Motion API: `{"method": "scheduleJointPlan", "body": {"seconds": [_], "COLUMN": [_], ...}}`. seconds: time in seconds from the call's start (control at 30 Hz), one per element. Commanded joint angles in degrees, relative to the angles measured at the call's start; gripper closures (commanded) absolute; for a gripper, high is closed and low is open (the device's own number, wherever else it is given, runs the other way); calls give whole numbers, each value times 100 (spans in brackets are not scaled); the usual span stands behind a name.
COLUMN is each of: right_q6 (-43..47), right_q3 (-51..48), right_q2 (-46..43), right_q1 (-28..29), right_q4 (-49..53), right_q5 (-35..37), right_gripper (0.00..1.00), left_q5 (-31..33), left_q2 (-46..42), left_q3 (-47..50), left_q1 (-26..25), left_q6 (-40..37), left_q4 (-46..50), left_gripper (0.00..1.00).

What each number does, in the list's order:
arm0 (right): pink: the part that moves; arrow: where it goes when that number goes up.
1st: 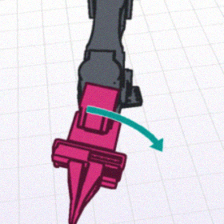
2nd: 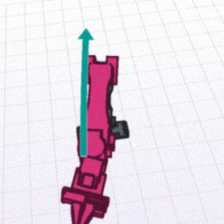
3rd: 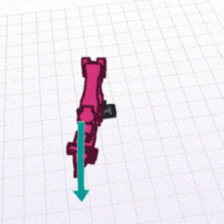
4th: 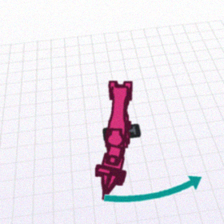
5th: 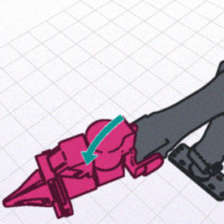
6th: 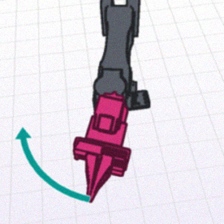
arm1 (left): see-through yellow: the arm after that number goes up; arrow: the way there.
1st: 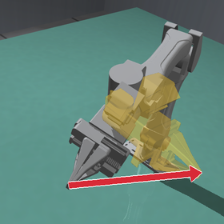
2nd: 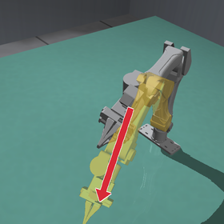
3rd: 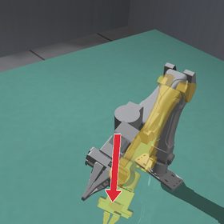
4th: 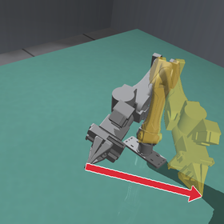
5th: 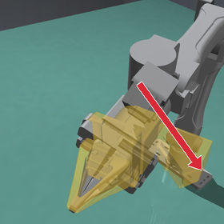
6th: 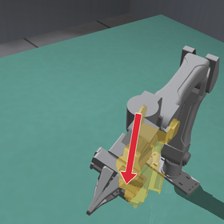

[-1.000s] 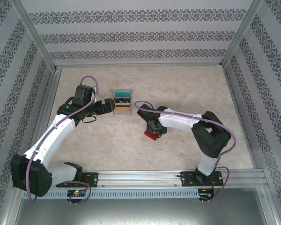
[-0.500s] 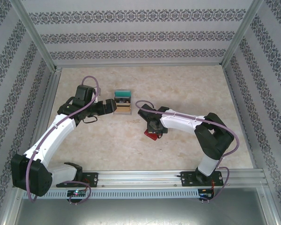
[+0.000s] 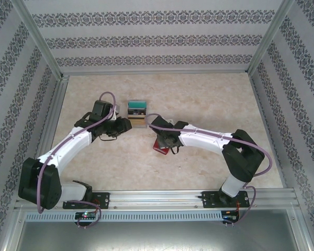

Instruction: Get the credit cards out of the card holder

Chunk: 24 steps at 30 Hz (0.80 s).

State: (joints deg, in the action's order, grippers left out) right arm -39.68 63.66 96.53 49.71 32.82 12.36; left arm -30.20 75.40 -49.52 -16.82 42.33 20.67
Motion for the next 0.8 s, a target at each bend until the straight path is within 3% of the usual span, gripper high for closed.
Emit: {"method": "scheduleJointPlan", "body": {"seconds": [0.0,0.07,0.5,0.77], "right_q6": [401,425,336,133], "right_q3": [296,362,313,-57], "right_q2": [183,305,620,371], "right_q1": [116,159,265,258], "right_q4": [-329,-484,-1136,-1632], "right_q5": [-93,-199,-571,-763], "right_gripper": [100,100,100,100], "left_q5": [-479,-618,-774,-178], "left_q2": [140,331,1699,2327], "left_q3": [162,239,280,77], "left_q1": [-132,-229,-1005,-1143], "left_q6": [523,721,1204,770], "left_q4": [-758,-1006,-1977,-1090], "left_gripper": [87,100,100,100]}}
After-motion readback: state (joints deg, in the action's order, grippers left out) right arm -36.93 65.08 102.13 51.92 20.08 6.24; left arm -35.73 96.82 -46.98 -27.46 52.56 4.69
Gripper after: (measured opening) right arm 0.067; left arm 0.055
